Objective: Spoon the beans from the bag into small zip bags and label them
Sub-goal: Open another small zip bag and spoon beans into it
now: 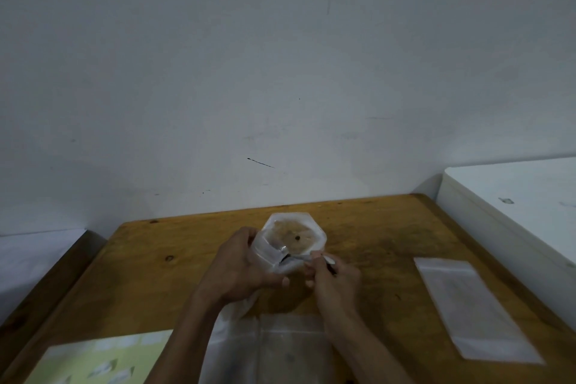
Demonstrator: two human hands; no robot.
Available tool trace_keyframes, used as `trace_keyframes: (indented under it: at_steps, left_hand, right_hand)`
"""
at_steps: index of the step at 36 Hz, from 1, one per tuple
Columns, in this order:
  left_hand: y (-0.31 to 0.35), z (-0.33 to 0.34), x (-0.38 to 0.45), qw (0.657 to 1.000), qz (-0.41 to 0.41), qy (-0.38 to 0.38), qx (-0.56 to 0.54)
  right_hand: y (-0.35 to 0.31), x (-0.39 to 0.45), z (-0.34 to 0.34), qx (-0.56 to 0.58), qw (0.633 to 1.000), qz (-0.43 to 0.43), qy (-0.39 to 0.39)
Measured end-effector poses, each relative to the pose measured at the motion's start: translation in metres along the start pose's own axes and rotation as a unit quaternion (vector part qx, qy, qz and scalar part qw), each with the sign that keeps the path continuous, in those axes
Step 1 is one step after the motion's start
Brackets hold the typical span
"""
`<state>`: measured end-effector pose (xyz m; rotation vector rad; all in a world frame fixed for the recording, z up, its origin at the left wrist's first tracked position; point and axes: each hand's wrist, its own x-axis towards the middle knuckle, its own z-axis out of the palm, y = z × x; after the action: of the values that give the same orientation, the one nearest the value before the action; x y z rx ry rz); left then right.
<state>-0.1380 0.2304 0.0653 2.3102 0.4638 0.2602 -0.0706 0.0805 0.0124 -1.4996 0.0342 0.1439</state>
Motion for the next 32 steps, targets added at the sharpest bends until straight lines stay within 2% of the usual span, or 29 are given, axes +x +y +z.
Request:
trace_keyframes:
  at_steps: [5, 10, 24, 29, 32]
  left_hand:
    - [0.003, -0.001, -0.001, 1.000, 0.008, 0.004, -0.004]
    - [-0.001, -0.004, -0.004, 1.000, -0.007, -0.008, -0.006]
    - [-0.008, -0.001, -0.003, 1.000, -0.006, -0.002, 0.019]
    - [-0.007, -0.001, 0.000, 1.000, -0.013, -0.005, 0.007]
    - [-0.006, -0.001, 0.001, 1.000, -0.023, -0.009, -0.010]
  right_hand:
    - [-0.001, 0.001, 0.001, 0.041, 0.997, 0.065, -0.016]
    - [-0.007, 0.004, -0.005, 0.072, 0.994, 0.080, -0.005]
    - [-0.054, 0.016, -0.031, 0.091, 0.996, 0.004, 0.000]
    - [-0.069, 0.006, -0.033, 0.069, 0.997, -0.035, -0.030]
    - [-0.072, -0.006, -0.031, 0.015, 0.994, -0.086, -0.068]
